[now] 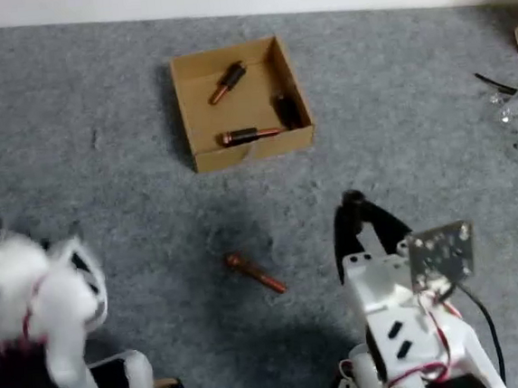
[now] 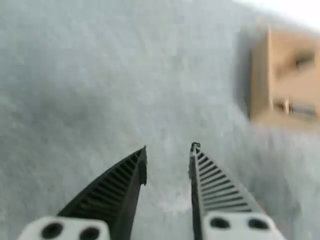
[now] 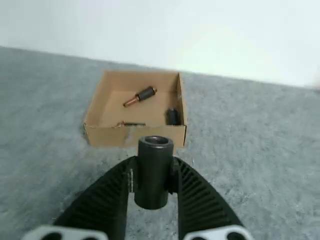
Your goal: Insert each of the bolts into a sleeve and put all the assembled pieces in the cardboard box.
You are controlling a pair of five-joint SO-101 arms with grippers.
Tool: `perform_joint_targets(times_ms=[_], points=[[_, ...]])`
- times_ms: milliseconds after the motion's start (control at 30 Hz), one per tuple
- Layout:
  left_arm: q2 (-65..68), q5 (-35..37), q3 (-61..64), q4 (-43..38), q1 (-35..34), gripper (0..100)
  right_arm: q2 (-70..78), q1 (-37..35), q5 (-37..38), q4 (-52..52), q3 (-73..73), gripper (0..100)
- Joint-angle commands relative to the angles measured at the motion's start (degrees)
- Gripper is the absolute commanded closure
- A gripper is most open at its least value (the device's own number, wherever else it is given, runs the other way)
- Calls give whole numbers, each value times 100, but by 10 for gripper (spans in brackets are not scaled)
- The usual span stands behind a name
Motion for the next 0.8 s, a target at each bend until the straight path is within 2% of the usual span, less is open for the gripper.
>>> perform_joint_targets(times_ms=[0, 67, 133, 167, 400, 533, 767], points=[[1886, 220, -1147, 536, 787, 864, -4, 66, 79, -488, 268, 995], [2484, 589, -1508, 686, 1191, 914, -4, 66, 44, -585, 541, 995], [2967, 914, -1763, 677, 1640, 991, -4, 66, -281, -593, 752, 995], [3169, 1081, -1859, 677, 1886, 998, -4, 84, -387, -593, 813, 995], [4224, 2242, -2009, 668, 3688, 818, -13, 866, -440, -611, 892, 995], [4971, 2673, -2009, 668, 4576, 776, -13, 1095, -440, -954, 1420, 995], [6035, 3138, -2062, 668, 4998, 773, -13, 1112, -448, -1244, 2053, 995]])
